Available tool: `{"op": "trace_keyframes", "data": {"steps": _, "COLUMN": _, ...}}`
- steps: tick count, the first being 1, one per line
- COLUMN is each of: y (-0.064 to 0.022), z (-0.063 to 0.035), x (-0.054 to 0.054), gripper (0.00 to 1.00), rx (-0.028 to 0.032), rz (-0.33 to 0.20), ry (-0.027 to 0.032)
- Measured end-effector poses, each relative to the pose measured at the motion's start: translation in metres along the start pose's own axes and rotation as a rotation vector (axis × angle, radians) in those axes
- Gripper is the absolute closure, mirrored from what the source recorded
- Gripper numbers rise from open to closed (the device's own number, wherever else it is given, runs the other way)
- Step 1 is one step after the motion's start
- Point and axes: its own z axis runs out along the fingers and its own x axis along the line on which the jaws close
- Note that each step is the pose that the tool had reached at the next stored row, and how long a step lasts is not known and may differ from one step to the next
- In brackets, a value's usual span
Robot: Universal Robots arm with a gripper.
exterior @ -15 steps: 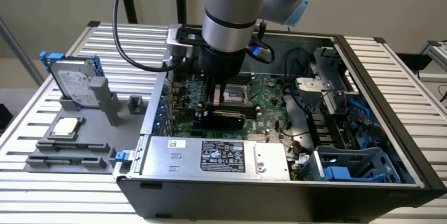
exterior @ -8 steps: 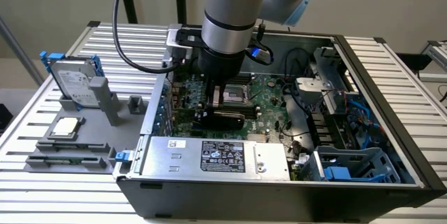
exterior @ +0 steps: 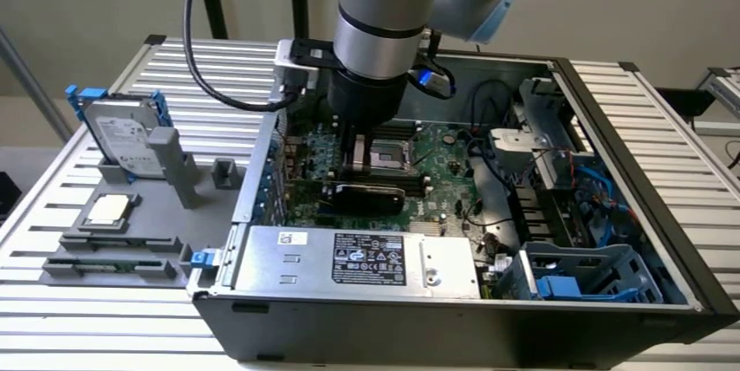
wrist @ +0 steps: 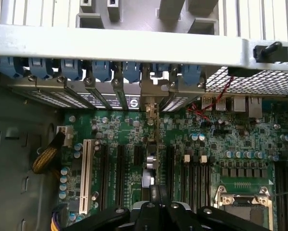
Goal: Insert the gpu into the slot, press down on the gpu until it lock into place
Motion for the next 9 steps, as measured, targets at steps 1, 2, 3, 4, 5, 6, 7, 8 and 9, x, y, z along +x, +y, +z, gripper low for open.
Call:
{"op": "trace_keyframes", "data": {"steps": 1, "y": 0.0004, "z": -0.0044, "x": 0.0, "gripper": 0.89, "rx": -0.0001, "rz": 0.0, "ry": 0.0}}
{"op": "trace_keyframes", "data": {"steps": 2, "y": 0.0006, "z": -0.0084, "x": 0.0, "gripper": 0.89, "rx": -0.0002, "rz": 0.0, "ry": 0.0001}}
{"op": "trace_keyframes", "data": {"steps": 3, "y": 0.0005, "z": -0.0113, "x": -0.001, "gripper": 0.89, "rx": -0.0002, "rz": 0.0, "ry": 0.0002}}
{"op": "trace_keyframes", "data": {"steps": 4, "y": 0.0002, "z": -0.0135, "x": -0.001, "gripper": 0.89, "rx": -0.0002, "rz": -0.001, "ry": 0.0004}}
{"op": "trace_keyframes", "data": {"steps": 5, "y": -0.0002, "z": -0.0148, "x": -0.001, "gripper": 0.89, "rx": -0.0002, "rz": -0.001, "ry": 0.0003}}
{"op": "trace_keyframes", "data": {"steps": 6, "y": -0.0003, "z": -0.0152, "x": -0.001, "gripper": 0.89, "rx": -0.0002, "rz": -0.001, "ry": 0.0003}}
{"op": "trace_keyframes", "data": {"steps": 7, "y": -0.0003, "z": -0.0152, "x": -0.001, "gripper": 0.89, "rx": -0.0002, "rz": -0.001, "ry": 0.0002}}
{"op": "trace_keyframes", "data": {"steps": 8, "y": -0.0003, "z": -0.0152, "x": -0.001, "gripper": 0.89, "rx": 0.0, "rz": -0.001, "ry": 0.0}}
{"op": "trace_keyframes", "data": {"steps": 9, "y": -0.0004, "z": -0.0152, "x": -0.001, "gripper": 0.89, "rx": -0.0001, "rz": -0.001, "ry": 0.0}}
